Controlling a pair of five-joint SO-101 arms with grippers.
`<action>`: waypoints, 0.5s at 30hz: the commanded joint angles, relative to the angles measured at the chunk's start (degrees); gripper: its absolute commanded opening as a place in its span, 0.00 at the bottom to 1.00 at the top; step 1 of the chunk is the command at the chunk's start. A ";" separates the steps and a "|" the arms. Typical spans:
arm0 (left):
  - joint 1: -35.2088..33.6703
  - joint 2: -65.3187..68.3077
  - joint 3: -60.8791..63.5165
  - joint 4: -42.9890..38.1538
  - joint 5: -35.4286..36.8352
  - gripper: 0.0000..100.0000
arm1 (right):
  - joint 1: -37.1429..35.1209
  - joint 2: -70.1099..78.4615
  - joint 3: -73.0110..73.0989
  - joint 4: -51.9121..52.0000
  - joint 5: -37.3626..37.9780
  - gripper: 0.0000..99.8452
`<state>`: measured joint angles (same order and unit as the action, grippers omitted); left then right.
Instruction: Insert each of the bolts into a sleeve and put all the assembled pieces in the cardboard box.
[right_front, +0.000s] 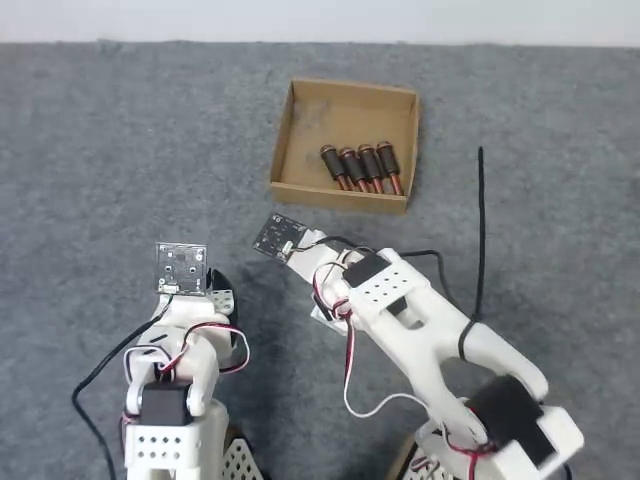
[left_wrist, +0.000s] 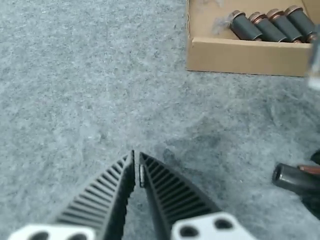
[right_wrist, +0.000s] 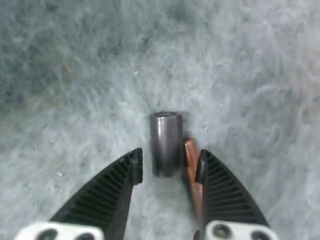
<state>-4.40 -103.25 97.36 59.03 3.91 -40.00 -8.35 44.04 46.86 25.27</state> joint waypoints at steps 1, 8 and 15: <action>0.09 -0.79 -0.84 0.00 -0.88 0.01 | 0.13 0.31 -3.08 -1.71 1.05 0.16; 0.09 -0.79 -0.84 0.00 -0.88 0.01 | 0.13 2.95 -3.08 -1.54 1.14 0.16; 0.09 -0.79 -0.84 0.00 -0.88 0.01 | 0.92 3.21 -3.08 -1.71 0.79 0.08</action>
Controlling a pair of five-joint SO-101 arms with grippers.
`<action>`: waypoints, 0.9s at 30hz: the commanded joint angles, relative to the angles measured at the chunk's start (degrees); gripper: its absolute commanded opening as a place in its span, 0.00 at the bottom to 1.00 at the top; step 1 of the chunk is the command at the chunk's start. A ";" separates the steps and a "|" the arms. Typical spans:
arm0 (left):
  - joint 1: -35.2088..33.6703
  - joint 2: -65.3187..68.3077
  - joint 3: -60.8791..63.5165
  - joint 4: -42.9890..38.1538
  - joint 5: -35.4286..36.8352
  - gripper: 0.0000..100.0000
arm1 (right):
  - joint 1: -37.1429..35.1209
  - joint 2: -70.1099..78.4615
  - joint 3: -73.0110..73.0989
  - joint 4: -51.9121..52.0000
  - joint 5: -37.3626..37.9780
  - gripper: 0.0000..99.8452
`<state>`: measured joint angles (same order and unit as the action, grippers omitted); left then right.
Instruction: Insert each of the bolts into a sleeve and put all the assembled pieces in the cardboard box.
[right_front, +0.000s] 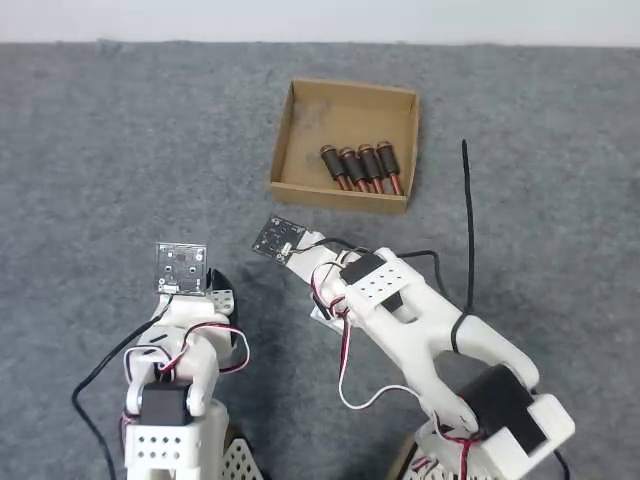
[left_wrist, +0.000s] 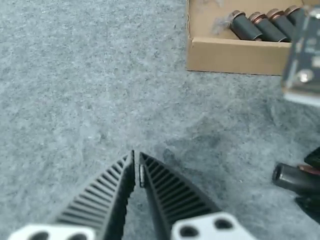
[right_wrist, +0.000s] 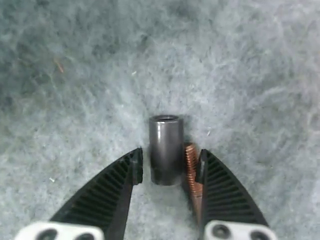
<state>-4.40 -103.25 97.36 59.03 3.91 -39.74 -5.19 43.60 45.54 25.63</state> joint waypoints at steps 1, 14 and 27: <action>0.09 -0.79 -0.84 0.00 -0.88 0.01 | 1.10 0.04 -2.64 -0.40 0.35 0.06; 0.09 -0.79 -0.84 0.00 -0.88 0.01 | 6.02 -3.12 -2.73 0.13 -4.31 0.02; 0.09 -0.79 -0.84 -0.09 -0.88 0.01 | 16.84 -21.67 -1.93 6.20 -13.89 0.02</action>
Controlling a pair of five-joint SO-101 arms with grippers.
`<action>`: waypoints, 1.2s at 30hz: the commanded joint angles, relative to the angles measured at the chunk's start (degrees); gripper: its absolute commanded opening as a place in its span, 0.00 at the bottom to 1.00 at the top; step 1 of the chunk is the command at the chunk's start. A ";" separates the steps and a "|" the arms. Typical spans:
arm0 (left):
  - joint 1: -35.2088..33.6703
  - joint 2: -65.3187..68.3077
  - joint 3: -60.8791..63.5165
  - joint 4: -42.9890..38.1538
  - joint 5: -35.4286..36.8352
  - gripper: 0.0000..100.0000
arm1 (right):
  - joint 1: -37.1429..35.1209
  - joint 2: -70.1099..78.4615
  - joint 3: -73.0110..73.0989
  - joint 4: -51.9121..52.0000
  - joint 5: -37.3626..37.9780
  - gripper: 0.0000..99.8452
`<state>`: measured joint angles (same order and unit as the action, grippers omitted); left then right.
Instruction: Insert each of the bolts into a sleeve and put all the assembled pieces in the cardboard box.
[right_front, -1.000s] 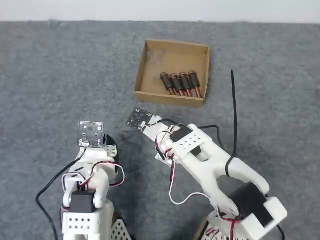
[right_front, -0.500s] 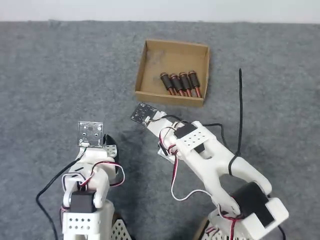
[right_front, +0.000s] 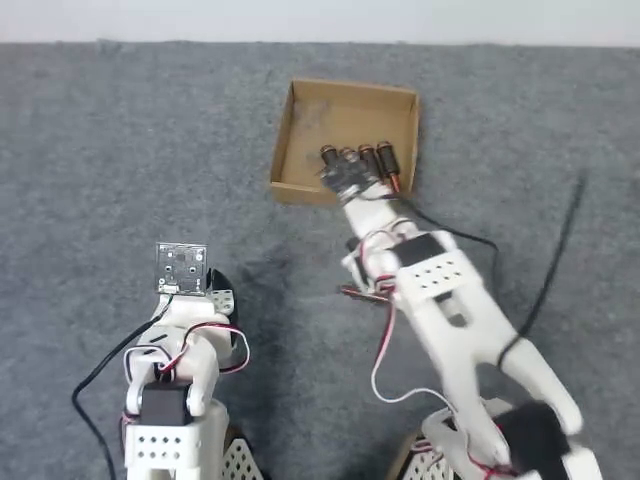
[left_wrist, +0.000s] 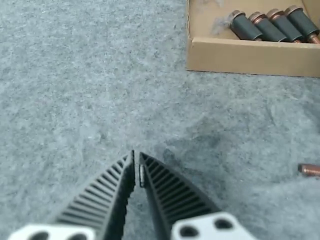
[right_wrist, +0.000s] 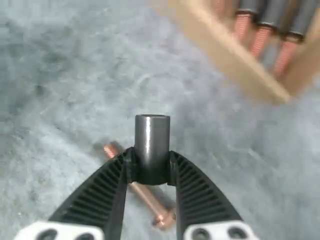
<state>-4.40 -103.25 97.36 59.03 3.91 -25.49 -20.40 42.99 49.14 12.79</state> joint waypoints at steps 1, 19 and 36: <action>0.09 -0.79 -0.84 -0.09 -0.88 0.01 | 3.38 -7.60 -1.32 3.91 -1.05 0.02; 0.09 -0.79 -0.84 0.00 -0.88 0.01 | 26.15 -29.05 16.35 4.35 -13.27 0.02; -3.52 -0.97 -0.84 -1.05 -0.44 0.01 | 50.07 -39.34 36.13 -6.64 -12.84 0.03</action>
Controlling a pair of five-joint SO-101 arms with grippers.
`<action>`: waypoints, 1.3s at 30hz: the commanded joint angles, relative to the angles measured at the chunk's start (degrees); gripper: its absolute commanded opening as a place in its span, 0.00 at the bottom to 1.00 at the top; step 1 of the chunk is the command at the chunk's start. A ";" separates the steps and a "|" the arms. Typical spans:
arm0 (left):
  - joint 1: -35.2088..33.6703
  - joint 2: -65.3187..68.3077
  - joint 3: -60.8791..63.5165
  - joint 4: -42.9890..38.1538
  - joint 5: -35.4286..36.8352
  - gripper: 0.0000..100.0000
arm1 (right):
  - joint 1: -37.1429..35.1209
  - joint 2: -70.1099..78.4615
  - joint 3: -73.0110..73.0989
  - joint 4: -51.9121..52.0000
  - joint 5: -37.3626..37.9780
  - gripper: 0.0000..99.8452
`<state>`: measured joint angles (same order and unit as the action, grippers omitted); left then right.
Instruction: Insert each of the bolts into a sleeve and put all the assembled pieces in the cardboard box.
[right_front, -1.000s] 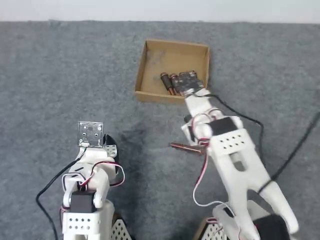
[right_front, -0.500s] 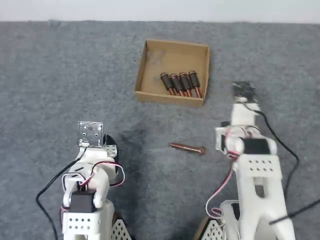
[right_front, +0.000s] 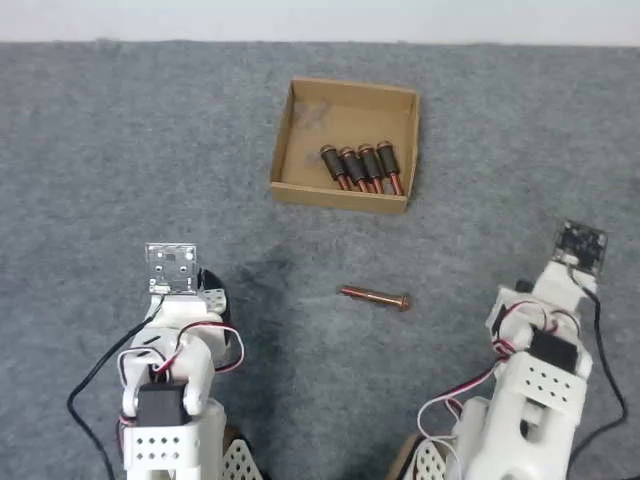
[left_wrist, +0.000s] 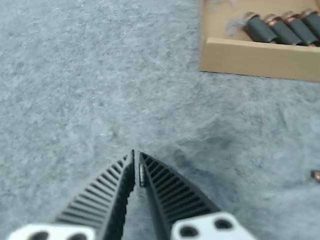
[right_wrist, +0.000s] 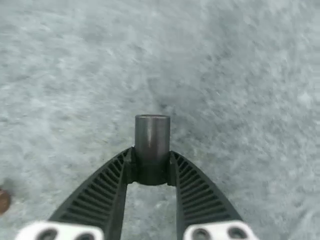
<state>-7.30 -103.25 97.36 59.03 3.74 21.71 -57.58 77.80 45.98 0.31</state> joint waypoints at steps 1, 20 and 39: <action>-0.44 -0.97 -0.84 -0.97 -0.26 0.01 | 3.38 -2.15 3.08 -5.41 -0.26 0.03; 3.43 -0.70 -10.59 4.48 3.08 0.01 | 5.49 -1.71 6.15 -8.22 6.95 0.02; 3.87 40.53 -44.00 6.95 -1.14 0.01 | 5.49 -1.71 6.15 -8.22 7.03 0.02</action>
<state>-3.69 -73.71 61.93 66.24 5.76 26.55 -57.76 84.57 39.03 6.46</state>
